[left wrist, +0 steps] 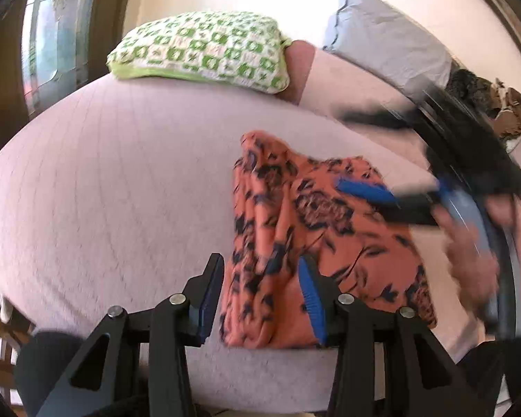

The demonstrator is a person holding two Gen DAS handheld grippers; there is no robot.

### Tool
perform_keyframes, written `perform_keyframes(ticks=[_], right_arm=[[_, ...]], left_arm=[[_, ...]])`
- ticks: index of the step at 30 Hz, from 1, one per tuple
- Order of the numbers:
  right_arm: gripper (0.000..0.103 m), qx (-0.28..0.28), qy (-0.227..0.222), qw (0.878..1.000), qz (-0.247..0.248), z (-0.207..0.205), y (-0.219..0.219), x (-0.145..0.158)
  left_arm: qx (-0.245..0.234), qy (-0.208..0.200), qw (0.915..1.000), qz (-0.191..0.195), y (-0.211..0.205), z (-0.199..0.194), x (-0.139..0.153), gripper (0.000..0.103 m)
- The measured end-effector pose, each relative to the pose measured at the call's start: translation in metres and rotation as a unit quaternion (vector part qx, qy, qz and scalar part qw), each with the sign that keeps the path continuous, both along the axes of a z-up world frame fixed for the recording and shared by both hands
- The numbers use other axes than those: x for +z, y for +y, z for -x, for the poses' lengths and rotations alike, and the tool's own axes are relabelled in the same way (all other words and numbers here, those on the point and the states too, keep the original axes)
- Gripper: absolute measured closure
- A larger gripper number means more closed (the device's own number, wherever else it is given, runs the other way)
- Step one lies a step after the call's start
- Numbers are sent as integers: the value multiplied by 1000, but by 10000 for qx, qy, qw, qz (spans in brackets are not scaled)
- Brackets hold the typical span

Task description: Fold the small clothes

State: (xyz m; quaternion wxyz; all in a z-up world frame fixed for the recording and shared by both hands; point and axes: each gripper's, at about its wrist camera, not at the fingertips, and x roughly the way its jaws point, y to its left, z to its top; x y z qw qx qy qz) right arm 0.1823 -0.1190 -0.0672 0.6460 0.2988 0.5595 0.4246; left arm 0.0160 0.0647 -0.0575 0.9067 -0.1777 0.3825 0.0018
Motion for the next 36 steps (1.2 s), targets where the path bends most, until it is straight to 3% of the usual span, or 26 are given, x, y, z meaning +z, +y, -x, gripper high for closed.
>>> perform_keyframes(ticks=[3, 6, 8, 10, 11, 12, 14, 17, 21, 23, 24, 27, 29, 31, 33, 35, 36], right_arm=[[25, -302, -135, 9994, 78, 31, -60, 0], [25, -493, -6, 9988, 44, 57, -95, -12], [25, -517, 57, 9986, -89, 75, -111, -20], [25, -563, 53, 9984, -38, 86, -119, -29], [25, -553, 69, 9984, -36, 88, -121, -32], [25, -539, 78, 9985, -48, 89, -124, -35], [25, -552, 72, 9984, -117, 91, -127, -34], [25, -670, -92, 9975, -182, 89, -138, -27], [23, -1074, -147, 9941, -24, 72, -167, -30], [23, -1185, 53, 9929, 36, 57, -172, -43], [23, -1178, 159, 9929, 30, 52, -171, -49], [23, -929, 444, 9947, -17, 43, -157, -65], [23, -833, 536, 9950, 154, 44, -147, -75], [24, -681, 355, 9967, 253, 47, -139, -70], [31, -492, 176, 9966, 638, 49, -127, -65], [55, -475, 92, 9951, 857, 51, -123, -62], [59, -493, 2, 9949, 885, 52, -122, -56]], left_arm=[[-256, -71, 9996, 4, -9, -30, 3, 54], [-493, -67, 9987, -75, -17, -64, 7, 53], [-522, -50, 9985, -120, -19, -85, 5, 47], [-268, 347, 9982, -416, -17, -114, -16, 47], [-44, 733, 9956, -585, -12, -126, -32, 46], [-17, 1101, 9927, -496, -5, -135, -50, 43], [14, 1147, 9933, -152, 3, -134, -56, 41], [17, 851, 9949, -538, -10, -120, -23, 43], [-584, 140, 9971, -474, -46, -104, 21, 41], [-951, 10, 9926, -755, -67, -107, 22, 41], [-1031, 171, 9892, -1028, -78, -114, 12, 41], [-938, 925, 9850, -1111, -79, -129, -31, 41], [-911, 867, 9863, -1067, -77, -128, -38, 40], [-911, 840, 9853, -1173, -80, -127, -36, 40], [-868, 870, 9868, -1057, -78, -126, -37, 40], [-873, 854, 9874, -1003, -77, -125, -38, 40], [-889, 835, 9875, -999, -78, -124, -37, 40]])
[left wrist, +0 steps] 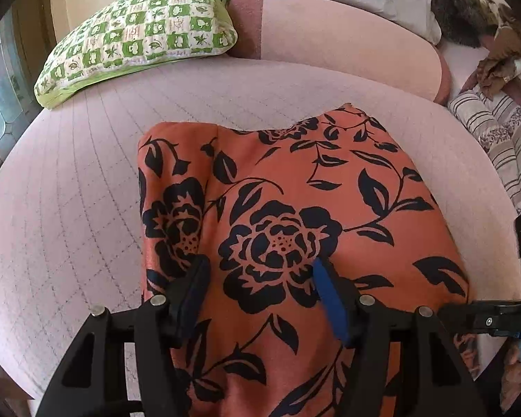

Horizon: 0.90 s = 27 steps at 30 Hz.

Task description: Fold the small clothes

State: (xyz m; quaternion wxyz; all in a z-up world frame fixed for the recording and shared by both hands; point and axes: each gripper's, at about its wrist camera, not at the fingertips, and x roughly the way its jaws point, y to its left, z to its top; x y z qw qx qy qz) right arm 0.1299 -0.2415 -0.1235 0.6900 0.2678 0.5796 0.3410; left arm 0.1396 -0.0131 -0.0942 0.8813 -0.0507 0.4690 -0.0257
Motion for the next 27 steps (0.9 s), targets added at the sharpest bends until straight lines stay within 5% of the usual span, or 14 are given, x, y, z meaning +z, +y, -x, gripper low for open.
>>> perform_keyframes(ticks=[3, 6, 9, 11, 14, 19, 21, 22, 23, 27], right_arm=[[64, -16, -419, 9987, 279, 10, 10, 25], [64, -13, -396, 9961, 787, 10, 15, 9], [56, -162, 16, 9993, 323, 8, 0, -7], [37, -237, -131, 9994, 198, 7, -5, 10], [28, -404, -332, 9986, 45, -6, -10, 26], [26, -615, 191, 9977, -212, -48, -5, -1], [37, -377, 456, 9979, -260, -53, 6, -16], [57, -225, 150, 9996, 46, -49, 15, -9], [62, -163, -123, 9995, 228, -43, 20, 1], [66, -154, -717, 9953, 636, -28, 28, 25]], left_arm=[[-6, -31, 10000, 55, 4, 4, 1, 40], [-56, -14, 9999, 136, 6, 0, -6, 40], [-70, -42, 9999, 114, 5, 0, -5, 40], [-63, -48, 9998, 171, 6, -1, -5, 40], [-82, -64, 9998, 176, 6, -1, -5, 40], [-97, -78, 9996, 254, 8, -1, -5, 40], [-115, -75, 9995, 278, 11, -1, -5, 40], [-125, -71, 9994, 300, 13, -1, -6, 40], [-145, -73, 9992, 356, 16, -1, -6, 40], [-237, -77, 9984, 509, 22, -2, -6, 40]])
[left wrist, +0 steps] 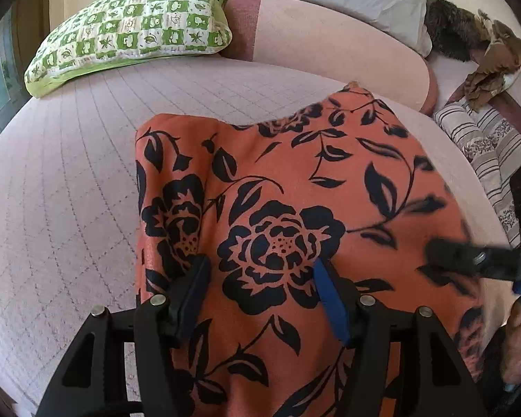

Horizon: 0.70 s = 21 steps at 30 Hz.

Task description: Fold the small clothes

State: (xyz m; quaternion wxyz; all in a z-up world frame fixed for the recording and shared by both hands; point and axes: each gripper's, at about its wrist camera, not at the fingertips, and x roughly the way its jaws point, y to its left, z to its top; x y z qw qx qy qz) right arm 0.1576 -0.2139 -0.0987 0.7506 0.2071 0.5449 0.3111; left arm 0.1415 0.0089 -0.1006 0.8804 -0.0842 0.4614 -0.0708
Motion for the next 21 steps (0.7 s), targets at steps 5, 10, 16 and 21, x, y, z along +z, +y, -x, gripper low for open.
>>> perform_keyframes(ticks=[5, 10, 16, 21], right_arm=[[47, -328, 593, 9973, -284, -7, -21, -30], [26, -686, 296, 9948, -696, -35, -40, -5], [56, -537, 1090, 9892, -825, -89, -17, -52], [74, -492, -168, 9986, -55, -69, 4, -7]], left_arm=[[-59, -61, 9999, -143, -5, 1, -1, 40], [-42, -68, 9999, -110, -5, 0, -3, 40], [-42, -72, 9999, -67, -6, 2, -2, 40], [-70, -114, 9999, 51, -1, 2, -3, 40]])
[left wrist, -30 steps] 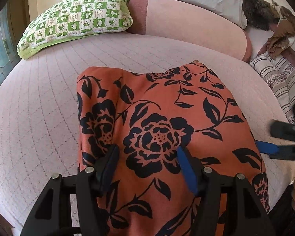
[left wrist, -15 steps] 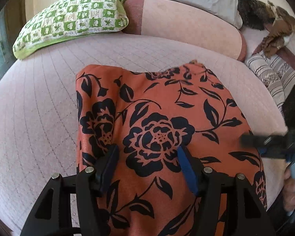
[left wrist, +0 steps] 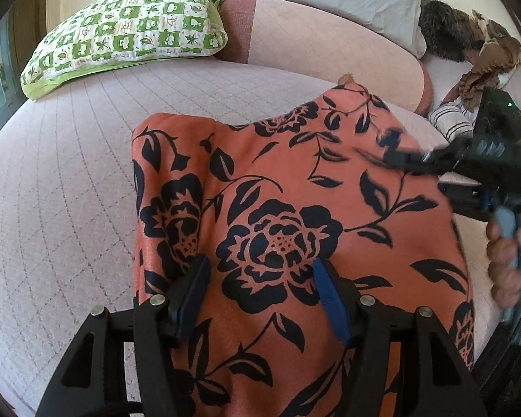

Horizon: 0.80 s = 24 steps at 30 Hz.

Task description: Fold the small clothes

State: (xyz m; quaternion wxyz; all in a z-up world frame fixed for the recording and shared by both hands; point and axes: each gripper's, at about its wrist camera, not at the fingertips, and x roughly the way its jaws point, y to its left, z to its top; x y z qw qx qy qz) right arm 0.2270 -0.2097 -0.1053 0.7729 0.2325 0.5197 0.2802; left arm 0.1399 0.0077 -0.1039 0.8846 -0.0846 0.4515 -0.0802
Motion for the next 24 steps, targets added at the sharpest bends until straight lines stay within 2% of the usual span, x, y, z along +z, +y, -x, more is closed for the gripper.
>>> perform_keyframes(ticks=[1, 2, 3, 4, 5, 6, 7, 9, 11, 13, 15, 17, 19, 23, 24], right_arm=[[74, 55, 170, 9989, 440, -1, 5, -18], [71, 20, 397, 9981, 467, -3, 3, -34], [68, -125, 475, 9986, 198, -3, -4, -39], [58, -262, 528, 9983, -5, -1, -10, -37], [41, -344, 496, 9982, 65, 3, -12, -30], [37, -358, 365, 9984, 260, 8, -13, -22], [37, -320, 78, 9979, 566, 15, -12, -7], [37, -306, -325, 9962, 743, 28, -18, 14], [36, -191, -635, 9964, 532, 48, -18, 36], [32, 152, -796, 9960, 371, 66, 1, 48], [31, 577, -858, 9939, 377, 84, 18, 49], [31, 891, -805, 9918, 435, 92, 35, 40], [31, 996, -665, 9910, 605, 101, 41, 28], [31, 1084, -630, 9901, 633, 99, 44, 19], [31, 1088, -584, 9905, 604, 98, 42, 20]], left_arm=[[-30, -5, 10000, -17, -1, 0, 0, 40], [-57, -2, 10000, -55, -2, -1, 0, 40], [-56, -3, 10000, -59, -2, -1, 2, 40], [-60, -1, 10000, 13, 1, 0, 4, 40], [-24, -20, 9998, 193, 6, 2, 9, 40], [18, -17, 9995, 330, 10, 4, 12, 40], [72, -16, 9988, 484, 16, 6, 16, 40], [243, -210, 9968, 732, 31, 22, 31, 40], [442, -370, 9951, 801, 48, 44, 42, 40], [559, -325, 9927, 1014, 64, 62, 43, 40], [699, 1, 9875, 1415, 79, 79, 28, 40], [745, 205, 9832, 1652, 84, 85, 15, 41], [753, 454, 9776, 1913, 85, 88, 0, 41], [680, 796, 9682, 2271, 79, 85, -22, 42], [714, 820, 9636, 2442, 81, 84, -26, 53]])
